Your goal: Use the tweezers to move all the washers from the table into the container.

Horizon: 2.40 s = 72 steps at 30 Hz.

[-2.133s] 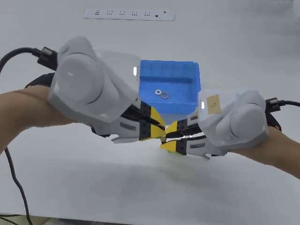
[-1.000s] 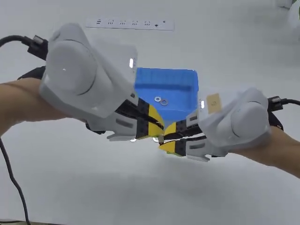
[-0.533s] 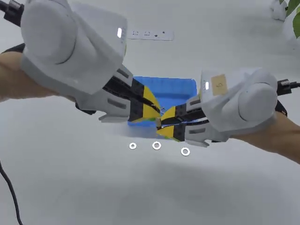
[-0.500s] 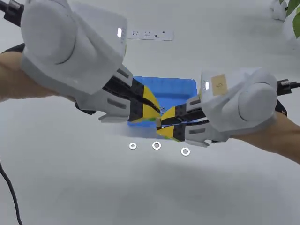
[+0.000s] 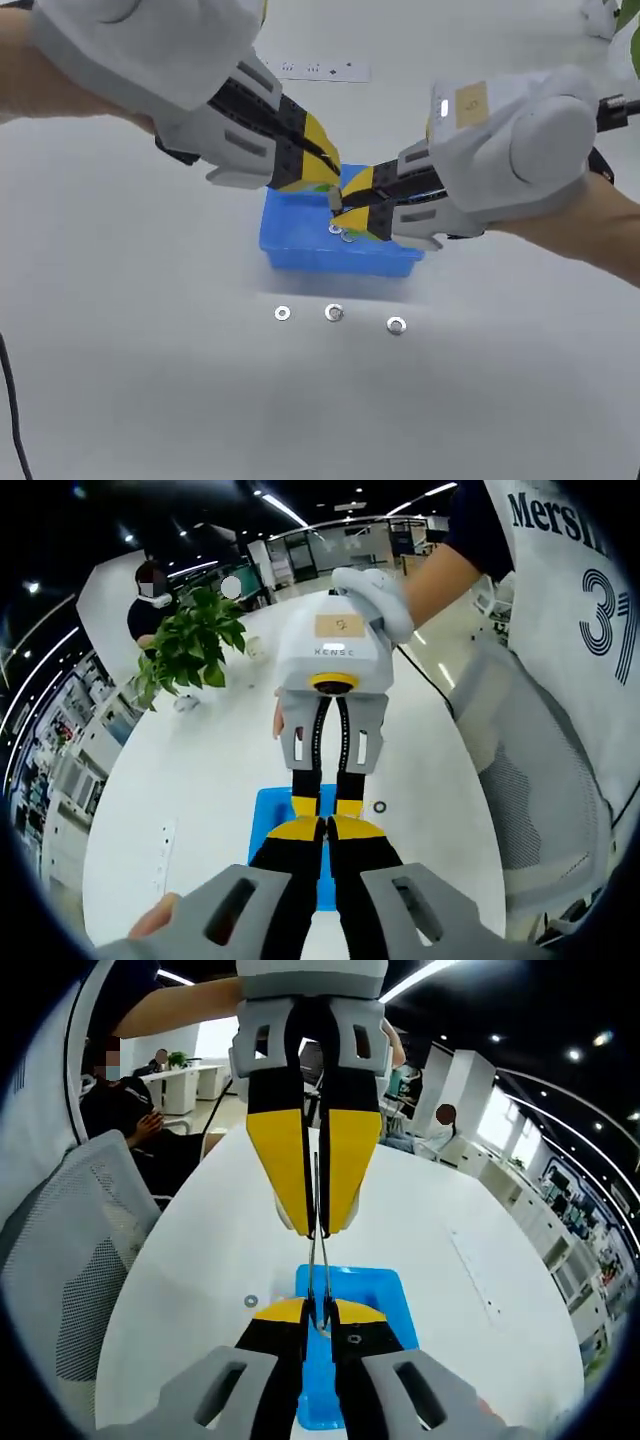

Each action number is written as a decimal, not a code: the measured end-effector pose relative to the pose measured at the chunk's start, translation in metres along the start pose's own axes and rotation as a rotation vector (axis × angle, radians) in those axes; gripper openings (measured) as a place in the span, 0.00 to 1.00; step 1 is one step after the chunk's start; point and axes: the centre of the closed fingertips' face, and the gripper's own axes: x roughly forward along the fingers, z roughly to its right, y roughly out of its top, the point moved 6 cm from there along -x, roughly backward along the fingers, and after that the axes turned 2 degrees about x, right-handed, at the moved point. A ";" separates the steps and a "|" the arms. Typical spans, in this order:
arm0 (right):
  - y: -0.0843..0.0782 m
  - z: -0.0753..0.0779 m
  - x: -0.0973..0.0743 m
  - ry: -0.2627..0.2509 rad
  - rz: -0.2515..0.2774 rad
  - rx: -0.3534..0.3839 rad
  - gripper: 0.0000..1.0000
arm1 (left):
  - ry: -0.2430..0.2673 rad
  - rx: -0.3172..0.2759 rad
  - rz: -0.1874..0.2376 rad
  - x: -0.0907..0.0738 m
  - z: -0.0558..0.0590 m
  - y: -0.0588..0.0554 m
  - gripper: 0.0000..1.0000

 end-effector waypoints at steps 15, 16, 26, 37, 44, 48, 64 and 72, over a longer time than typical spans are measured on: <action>-0.041 0.024 0.035 0.022 -0.060 0.068 0.10 | -0.003 -0.091 0.018 0.038 -0.024 -0.042 0.06; -0.044 0.024 0.038 0.029 -0.066 0.070 0.10 | -0.007 -0.102 0.016 0.040 -0.025 -0.045 0.06; -0.059 0.022 0.056 0.055 -0.085 0.098 0.10 | -0.031 -0.125 -0.014 0.053 -0.024 -0.063 0.06; -0.060 0.021 0.052 0.038 -0.097 0.094 0.11 | -0.033 -0.122 -0.018 0.055 -0.023 -0.062 0.06; -0.052 0.019 0.043 0.034 -0.094 0.078 0.11 | -0.031 -0.099 -0.019 0.050 -0.020 -0.053 0.06; -0.043 0.016 0.037 0.033 -0.080 0.074 0.11 | -0.032 -0.069 -0.027 0.043 -0.017 -0.042 0.06; -0.005 -0.009 -0.001 -0.004 -0.033 0.023 0.10 | 0.003 0.004 -0.002 0.003 0.012 -0.003 0.06; 0.000 -0.034 -0.012 0.003 -0.045 0.003 0.10 | 0.014 0.004 0.028 0.000 0.037 0.013 0.06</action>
